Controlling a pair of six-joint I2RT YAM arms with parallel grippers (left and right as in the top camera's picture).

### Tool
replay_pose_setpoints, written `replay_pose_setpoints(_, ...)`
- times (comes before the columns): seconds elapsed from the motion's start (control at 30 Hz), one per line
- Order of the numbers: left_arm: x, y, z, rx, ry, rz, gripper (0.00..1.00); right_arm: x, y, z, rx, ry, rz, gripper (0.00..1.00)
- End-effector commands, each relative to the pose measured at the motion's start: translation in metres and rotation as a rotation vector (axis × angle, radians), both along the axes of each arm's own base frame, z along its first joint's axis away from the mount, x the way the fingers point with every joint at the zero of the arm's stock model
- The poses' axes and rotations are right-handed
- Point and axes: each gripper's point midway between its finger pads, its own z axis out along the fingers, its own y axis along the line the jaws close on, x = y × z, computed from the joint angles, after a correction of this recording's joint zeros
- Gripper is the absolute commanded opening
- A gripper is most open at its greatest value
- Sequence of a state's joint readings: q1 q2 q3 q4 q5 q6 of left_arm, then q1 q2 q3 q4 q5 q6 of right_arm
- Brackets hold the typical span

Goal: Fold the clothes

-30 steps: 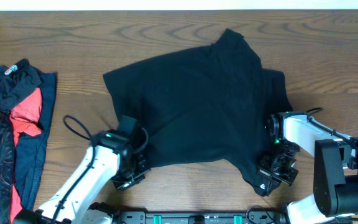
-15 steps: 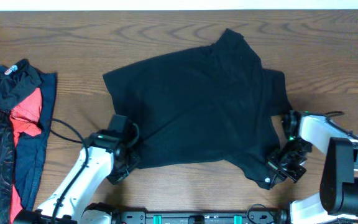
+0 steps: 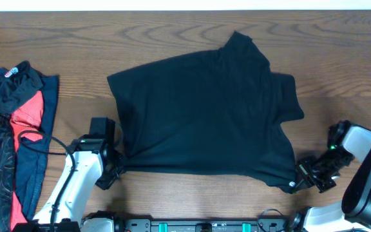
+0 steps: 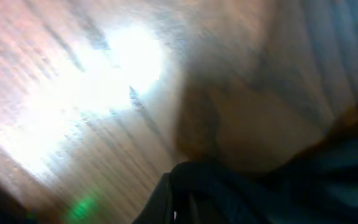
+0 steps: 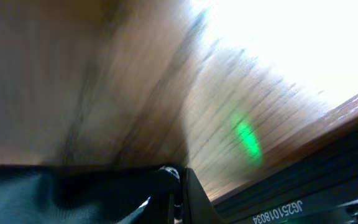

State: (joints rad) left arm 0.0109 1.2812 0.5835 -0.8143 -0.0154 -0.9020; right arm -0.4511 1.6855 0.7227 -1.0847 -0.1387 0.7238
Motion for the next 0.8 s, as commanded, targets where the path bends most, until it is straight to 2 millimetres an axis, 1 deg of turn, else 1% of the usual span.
replay_pose_setpoints(0.0, -0.017, 0.009, -0.002, 0.036, 0.063, 0.034, 0.06, -0.010, -0.037, -0.007, -0.141, 0.026, 0.026, 0.01)
replay_pose_setpoints(0.13, -0.046, -0.010, -0.012, -0.067, 0.153, 0.044, 0.06, -0.014, -0.044, -0.007, -0.138, 0.027, -0.017, 0.01)
replay_pose_setpoints(0.23, -0.058, -0.031, -0.018, -0.186, 0.185, 0.061, 0.06, -0.017, -0.047, -0.007, -0.126, 0.025, -0.034, 0.01)
replay_pose_setpoints(0.27, -0.062, -0.033, -0.019, -0.201, 0.194, 0.064, 0.06, -0.018, -0.047, -0.007, -0.124, 0.026, -0.037, 0.01)
replay_pose_setpoints(0.3, -0.063, -0.035, -0.021, -0.208, 0.196, 0.065, 0.06, -0.018, -0.048, -0.007, -0.123, 0.024, -0.038, 0.02)
replay_pose_setpoints(0.43, -0.055, -0.036, -0.022, -0.218, 0.163, 0.062, 0.06, -0.018, -0.049, -0.007, -0.123, 0.021, -0.039, 0.01)
replay_pose_setpoints(0.5, -0.053, -0.039, -0.022, -0.237, 0.155, 0.064, 0.06, -0.018, -0.049, -0.007, -0.122, 0.021, -0.035, 0.02)
replay_pose_setpoints(0.63, -0.051, -0.040, -0.023, -0.241, 0.145, 0.058, 0.06, -0.017, -0.049, -0.008, -0.124, 0.017, -0.035, 0.02)
replay_pose_setpoints(0.67, -0.050, -0.040, -0.023, -0.241, 0.139, 0.057, 0.06, -0.017, -0.049, -0.008, -0.123, 0.014, -0.032, 0.06)
replay_pose_setpoints(0.7, -0.049, -0.040, -0.023, -0.241, 0.136, 0.057, 0.06, -0.017, -0.050, -0.008, -0.122, 0.011, -0.027, 0.20)
replay_pose_setpoints(0.73, -0.048, -0.040, -0.023, -0.240, 0.133, 0.055, 0.06, -0.016, -0.050, -0.008, -0.120, 0.008, -0.019, 0.49)
replay_pose_setpoints(0.77, -0.048, -0.040, -0.023, -0.241, 0.131, 0.050, 0.14, -0.016, -0.050, -0.008, -0.119, 0.006, -0.016, 0.68)
